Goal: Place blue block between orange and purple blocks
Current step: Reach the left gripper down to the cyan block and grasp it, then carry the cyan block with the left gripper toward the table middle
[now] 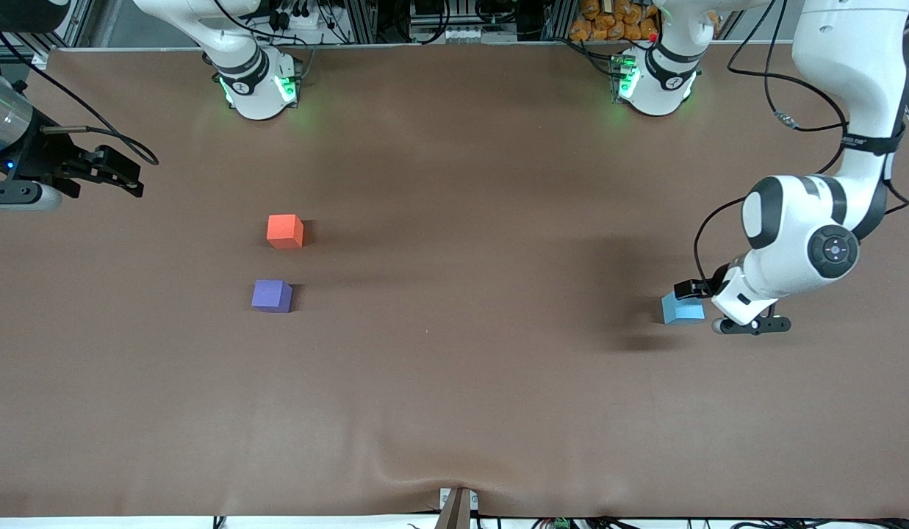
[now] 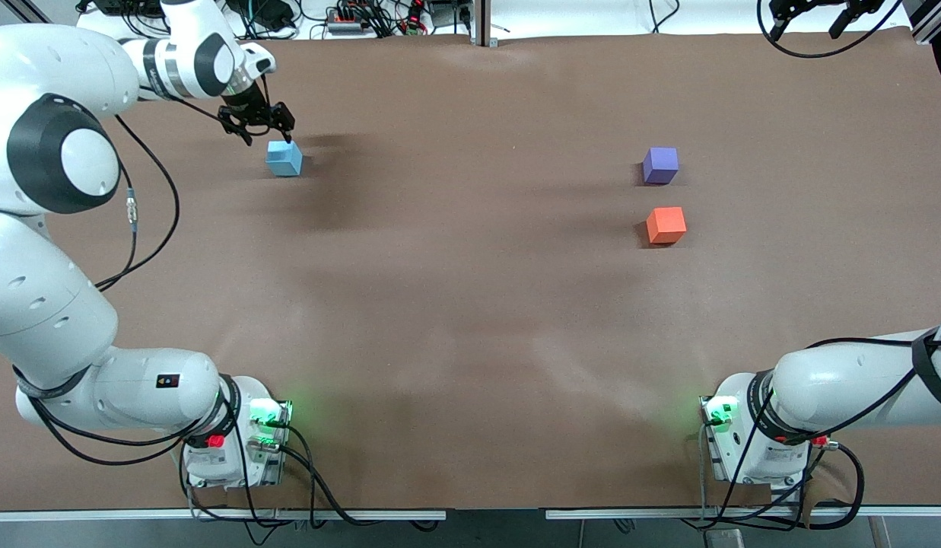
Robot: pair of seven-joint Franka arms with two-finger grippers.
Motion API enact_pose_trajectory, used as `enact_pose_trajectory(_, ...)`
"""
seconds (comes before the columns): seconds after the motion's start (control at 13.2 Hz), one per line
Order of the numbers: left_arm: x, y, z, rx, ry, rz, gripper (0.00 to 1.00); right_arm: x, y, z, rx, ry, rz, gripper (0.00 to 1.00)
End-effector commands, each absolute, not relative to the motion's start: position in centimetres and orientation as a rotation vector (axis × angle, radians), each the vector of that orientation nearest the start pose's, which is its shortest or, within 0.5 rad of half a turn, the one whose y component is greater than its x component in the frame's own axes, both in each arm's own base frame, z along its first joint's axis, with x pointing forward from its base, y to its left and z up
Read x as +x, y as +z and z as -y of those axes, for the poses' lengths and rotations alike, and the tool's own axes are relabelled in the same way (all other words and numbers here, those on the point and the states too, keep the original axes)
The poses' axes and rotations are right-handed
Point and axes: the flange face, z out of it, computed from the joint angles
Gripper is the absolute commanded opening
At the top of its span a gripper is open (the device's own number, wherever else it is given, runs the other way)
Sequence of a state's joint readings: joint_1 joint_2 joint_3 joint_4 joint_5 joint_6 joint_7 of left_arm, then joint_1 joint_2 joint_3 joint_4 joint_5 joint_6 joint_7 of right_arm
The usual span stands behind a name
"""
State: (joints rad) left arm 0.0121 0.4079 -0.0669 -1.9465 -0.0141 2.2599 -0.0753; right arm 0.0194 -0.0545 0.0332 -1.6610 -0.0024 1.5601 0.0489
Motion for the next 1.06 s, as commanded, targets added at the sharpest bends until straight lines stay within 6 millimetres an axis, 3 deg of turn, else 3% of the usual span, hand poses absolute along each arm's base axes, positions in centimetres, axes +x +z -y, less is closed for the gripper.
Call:
enact_pose_trajectory(0.0,60.8,24.6,3.4,-3.175,0.122,0.047,1.00,53.2,61.3,-2.5,-3.131,0.075,0.016,1.00)
enact_pose_trajectory(0.46,60.9,21.5,3.5,-3.179,0.105,0.044,1.00,53.2,61.3,-2.5,-3.131,0.075,0.016,1.00)
enact_pose_trajectory(0.76,61.0,20.7,3.6,-3.181,0.086,0.043,0.99,53.2,61.2,-2.4,-3.131,0.080,0.014,1.00)
enact_pose_trajectory(0.84,61.0,20.6,3.6,-3.181,0.088,0.043,0.84,53.2,61.2,-2.5,-3.131,0.080,0.016,1.00)
enact_pose_trajectory(0.99,60.8,19.7,3.6,-3.181,0.103,0.044,0.45,53.2,61.2,-2.5,-3.131,0.080,0.016,1.00)
